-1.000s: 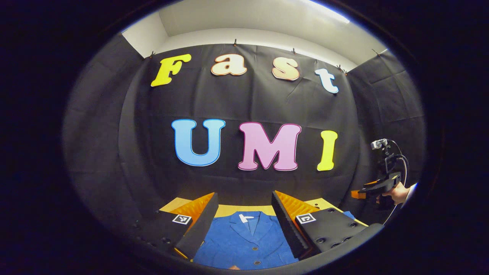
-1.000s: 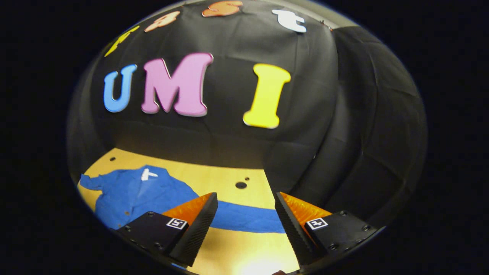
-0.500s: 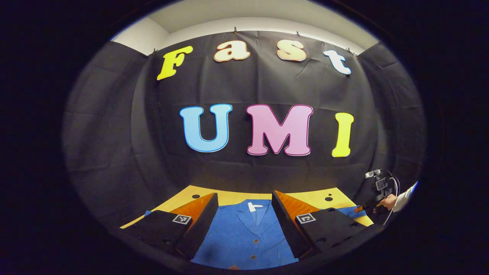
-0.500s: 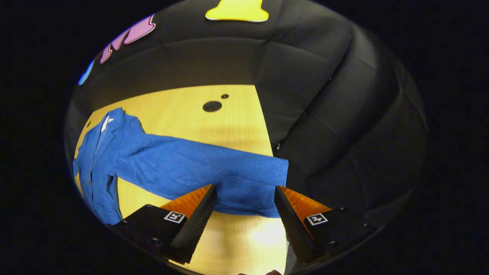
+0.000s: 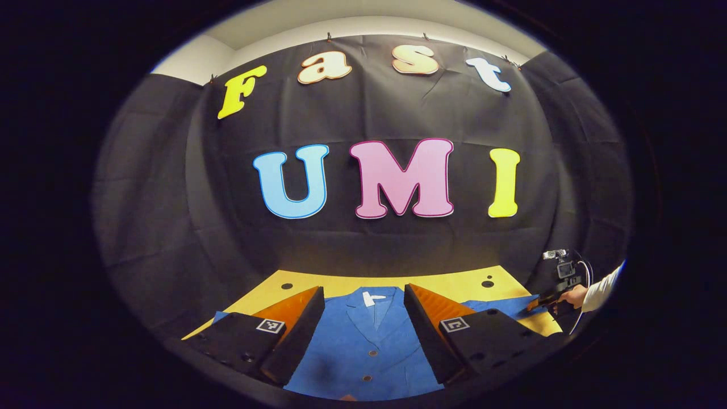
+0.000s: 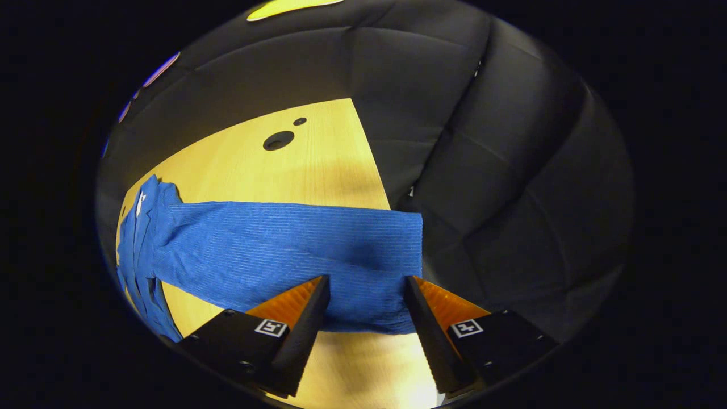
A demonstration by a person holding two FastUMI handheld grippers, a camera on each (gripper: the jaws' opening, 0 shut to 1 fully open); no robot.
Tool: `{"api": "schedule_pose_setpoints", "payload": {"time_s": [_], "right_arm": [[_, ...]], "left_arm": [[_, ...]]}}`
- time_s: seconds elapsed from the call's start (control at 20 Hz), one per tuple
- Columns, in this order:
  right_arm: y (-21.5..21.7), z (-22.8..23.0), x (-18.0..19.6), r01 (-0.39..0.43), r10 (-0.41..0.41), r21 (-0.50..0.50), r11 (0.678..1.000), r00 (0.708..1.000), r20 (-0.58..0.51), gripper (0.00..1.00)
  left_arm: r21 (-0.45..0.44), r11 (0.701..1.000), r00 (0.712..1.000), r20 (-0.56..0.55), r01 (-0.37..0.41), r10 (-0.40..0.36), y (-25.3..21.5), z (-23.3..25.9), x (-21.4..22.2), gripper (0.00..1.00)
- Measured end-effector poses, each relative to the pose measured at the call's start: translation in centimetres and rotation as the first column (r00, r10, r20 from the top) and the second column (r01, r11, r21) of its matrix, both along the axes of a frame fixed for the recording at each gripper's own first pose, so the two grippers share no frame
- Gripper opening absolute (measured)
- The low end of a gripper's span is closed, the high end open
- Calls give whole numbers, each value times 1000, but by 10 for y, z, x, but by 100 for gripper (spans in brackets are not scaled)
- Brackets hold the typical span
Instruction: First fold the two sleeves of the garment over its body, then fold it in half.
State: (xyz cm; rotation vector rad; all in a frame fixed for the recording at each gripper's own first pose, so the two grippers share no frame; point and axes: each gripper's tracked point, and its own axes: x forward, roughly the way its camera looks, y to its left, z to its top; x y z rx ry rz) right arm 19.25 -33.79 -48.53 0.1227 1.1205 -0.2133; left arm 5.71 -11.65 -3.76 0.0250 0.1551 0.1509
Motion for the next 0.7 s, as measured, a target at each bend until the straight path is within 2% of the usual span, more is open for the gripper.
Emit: {"api": "schedule_pose_setpoints", "payload": {"time_s": [0.2, 0.25, 0.45, 0.7], "right_arm": [[10, 3, 3, -14, 14, -13, 1000, 1000, 17, 10], [10, 4, 4, -27, 27, -11, 1000, 999, 18, 5], [18, 15, 2, -59, 59, -7, 998, 997, 41, 6], [50, 81, 5, -153, 168, -106, 983, 974, 155, 4]], "left_arm": [[-25, 1000, 1000, -26, -12, 12, 3, -10, -5, 82], [-26, 1000, 1000, -27, -16, 16, 4, -11, -7, 82], [0, 999, 998, -34, -46, 46, 18, -15, -19, 82], [-94, 995, 999, -23, -24, 22, 27, -26, -30, 82]]}}
